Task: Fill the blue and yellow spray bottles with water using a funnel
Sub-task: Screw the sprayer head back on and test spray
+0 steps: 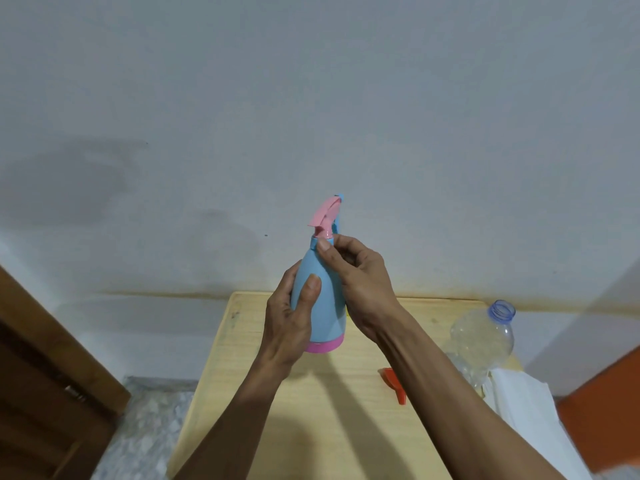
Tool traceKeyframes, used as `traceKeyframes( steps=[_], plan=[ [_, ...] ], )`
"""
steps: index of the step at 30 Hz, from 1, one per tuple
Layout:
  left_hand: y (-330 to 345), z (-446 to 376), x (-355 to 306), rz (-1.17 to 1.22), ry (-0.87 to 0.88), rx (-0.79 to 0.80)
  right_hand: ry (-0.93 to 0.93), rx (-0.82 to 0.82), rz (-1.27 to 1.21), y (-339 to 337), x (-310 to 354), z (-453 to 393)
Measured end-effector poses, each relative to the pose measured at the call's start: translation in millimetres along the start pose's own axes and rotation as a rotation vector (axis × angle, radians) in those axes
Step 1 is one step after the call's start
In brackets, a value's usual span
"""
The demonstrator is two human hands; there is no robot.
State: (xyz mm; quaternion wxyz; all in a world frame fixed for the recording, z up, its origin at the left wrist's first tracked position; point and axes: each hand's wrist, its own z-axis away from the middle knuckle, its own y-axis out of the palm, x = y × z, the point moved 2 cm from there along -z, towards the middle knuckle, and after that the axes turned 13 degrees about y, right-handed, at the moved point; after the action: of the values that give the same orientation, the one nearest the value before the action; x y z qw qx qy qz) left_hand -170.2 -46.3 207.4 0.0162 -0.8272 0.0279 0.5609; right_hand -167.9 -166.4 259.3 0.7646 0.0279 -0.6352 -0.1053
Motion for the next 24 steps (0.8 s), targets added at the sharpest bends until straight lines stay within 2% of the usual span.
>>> traceKeyframes(
  steps=[10,20,24],
  plan=[
    [3.6,-1.1,-2.9,0.033,-0.004,-0.012,0.022,0.029,0.018,1.6,-2.4,4.3],
    [8.3,-3.3,1.4,0.059,-0.020,-0.031,-0.004,-0.013,-0.019,4.0,-5.4,5.0],
    [8.8,-4.5,3.1,0.060,-0.028,-0.041,0.031,0.029,-0.025,4.3,-3.6,5.0]
  ],
)
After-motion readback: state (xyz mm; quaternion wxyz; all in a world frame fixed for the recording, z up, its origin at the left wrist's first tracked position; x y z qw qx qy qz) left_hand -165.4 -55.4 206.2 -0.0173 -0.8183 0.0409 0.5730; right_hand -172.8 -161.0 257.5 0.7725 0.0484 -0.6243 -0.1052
